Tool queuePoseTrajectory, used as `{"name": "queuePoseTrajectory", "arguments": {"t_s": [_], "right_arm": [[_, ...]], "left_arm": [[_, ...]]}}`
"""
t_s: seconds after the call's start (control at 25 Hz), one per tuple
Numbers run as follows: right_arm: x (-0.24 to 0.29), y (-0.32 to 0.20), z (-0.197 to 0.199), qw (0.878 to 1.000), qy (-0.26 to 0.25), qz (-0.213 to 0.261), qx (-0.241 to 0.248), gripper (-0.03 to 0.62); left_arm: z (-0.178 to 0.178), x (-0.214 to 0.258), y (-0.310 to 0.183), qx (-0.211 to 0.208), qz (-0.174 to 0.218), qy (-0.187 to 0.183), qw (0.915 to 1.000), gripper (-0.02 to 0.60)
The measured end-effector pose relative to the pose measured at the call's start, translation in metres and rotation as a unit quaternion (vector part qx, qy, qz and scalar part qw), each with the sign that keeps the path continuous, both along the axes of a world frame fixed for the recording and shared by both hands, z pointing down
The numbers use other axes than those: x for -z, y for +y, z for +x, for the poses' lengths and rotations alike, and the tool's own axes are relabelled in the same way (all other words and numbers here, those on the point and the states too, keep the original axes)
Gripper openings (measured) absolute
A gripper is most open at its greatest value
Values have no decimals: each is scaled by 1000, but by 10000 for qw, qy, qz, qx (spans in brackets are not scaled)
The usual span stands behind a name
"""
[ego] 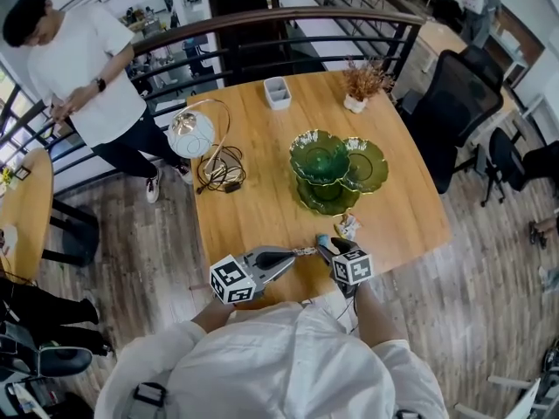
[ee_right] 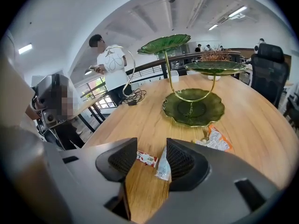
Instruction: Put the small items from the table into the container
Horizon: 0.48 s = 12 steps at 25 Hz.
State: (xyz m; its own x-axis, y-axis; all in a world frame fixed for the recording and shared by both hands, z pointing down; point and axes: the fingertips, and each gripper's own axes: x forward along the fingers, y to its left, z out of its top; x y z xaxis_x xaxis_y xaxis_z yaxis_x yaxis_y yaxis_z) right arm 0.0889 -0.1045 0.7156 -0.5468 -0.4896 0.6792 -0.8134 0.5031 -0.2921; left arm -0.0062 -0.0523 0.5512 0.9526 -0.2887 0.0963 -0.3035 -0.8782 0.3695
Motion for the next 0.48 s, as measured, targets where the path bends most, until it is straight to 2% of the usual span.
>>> {"name": "queuePoseTrajectory", "arguments": {"t_s": [0.48], "right_arm": [[-35, 3, 11, 9968, 332, -663, -296, 198]], "left_arm": [[-2, -2, -4, -3, -44, 10, 10000, 9]]}}
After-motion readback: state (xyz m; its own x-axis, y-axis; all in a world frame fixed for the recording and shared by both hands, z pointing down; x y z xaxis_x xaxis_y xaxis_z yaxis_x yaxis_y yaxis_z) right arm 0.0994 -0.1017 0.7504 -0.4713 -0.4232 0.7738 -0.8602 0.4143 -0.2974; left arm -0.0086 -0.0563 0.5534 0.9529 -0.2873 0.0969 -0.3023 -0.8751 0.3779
